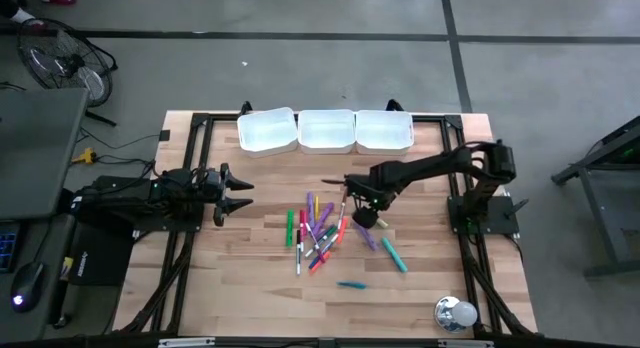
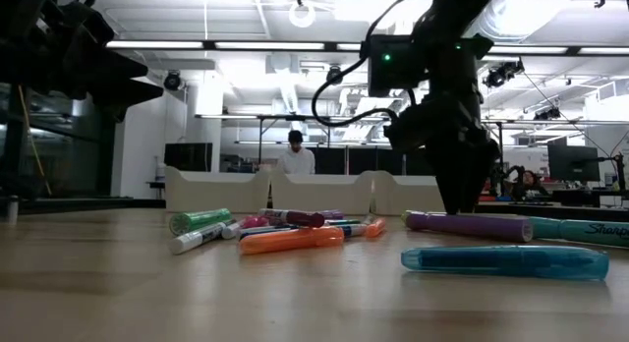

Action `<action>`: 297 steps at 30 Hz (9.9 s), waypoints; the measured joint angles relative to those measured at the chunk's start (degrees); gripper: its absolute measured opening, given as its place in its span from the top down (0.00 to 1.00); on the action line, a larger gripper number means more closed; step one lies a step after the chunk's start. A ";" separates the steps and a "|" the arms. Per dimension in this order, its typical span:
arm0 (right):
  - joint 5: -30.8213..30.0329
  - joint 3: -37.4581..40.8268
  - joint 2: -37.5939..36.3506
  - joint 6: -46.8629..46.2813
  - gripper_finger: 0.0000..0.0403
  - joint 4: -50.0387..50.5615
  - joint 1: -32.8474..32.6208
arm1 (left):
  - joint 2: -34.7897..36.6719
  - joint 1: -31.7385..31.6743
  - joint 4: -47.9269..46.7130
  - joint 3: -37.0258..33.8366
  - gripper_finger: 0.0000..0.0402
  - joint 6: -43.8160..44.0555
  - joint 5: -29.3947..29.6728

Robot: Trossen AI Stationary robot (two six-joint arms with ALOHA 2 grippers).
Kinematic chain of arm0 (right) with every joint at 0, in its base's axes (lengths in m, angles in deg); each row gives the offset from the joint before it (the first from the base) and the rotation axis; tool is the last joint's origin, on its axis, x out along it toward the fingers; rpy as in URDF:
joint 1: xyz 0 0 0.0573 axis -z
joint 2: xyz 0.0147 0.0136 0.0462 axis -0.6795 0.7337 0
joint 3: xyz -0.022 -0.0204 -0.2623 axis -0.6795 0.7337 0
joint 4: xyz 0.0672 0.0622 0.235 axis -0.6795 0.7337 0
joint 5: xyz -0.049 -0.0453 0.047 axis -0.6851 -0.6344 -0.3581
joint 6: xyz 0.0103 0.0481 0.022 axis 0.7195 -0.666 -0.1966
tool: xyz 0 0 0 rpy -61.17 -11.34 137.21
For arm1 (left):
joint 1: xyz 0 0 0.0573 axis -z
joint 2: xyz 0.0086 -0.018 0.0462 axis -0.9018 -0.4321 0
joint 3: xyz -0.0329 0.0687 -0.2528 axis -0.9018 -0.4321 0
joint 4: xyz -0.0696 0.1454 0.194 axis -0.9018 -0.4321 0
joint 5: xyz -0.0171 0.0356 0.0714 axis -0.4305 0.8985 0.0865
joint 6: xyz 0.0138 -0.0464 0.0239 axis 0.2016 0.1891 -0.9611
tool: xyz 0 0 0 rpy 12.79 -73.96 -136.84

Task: Pick & Place Markers
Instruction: Put the light green highlighter pen into the right white bin, then put the blue highlighter pen into the right white bin

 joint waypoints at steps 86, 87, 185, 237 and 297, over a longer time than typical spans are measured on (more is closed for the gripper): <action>-0.32 0.24 -3.70 0.16 0.86 -0.73 1.23 | 0.01 -0.01 0.00 -0.01 0.45 0.00 0.00; -0.07 0.22 -4.17 0.17 0.86 -0.60 1.63 | -0.01 -0.02 0.00 -0.02 0.45 0.01 0.00; -19.06 -24.94 13.57 60.46 0.66 17.08 34.58 | -0.01 0.00 0.00 -0.02 0.45 -0.01 0.00; -4.96 -2.58 -3.65 1.51 0.55 25.31 -4.09 | 0.01 0.00 0.00 0.00 0.45 -0.01 0.00; 1.93 5.68 1.57 -38.89 0.55 -2.95 -28.00 | -0.01 0.00 0.00 -0.02 0.45 -0.01 0.00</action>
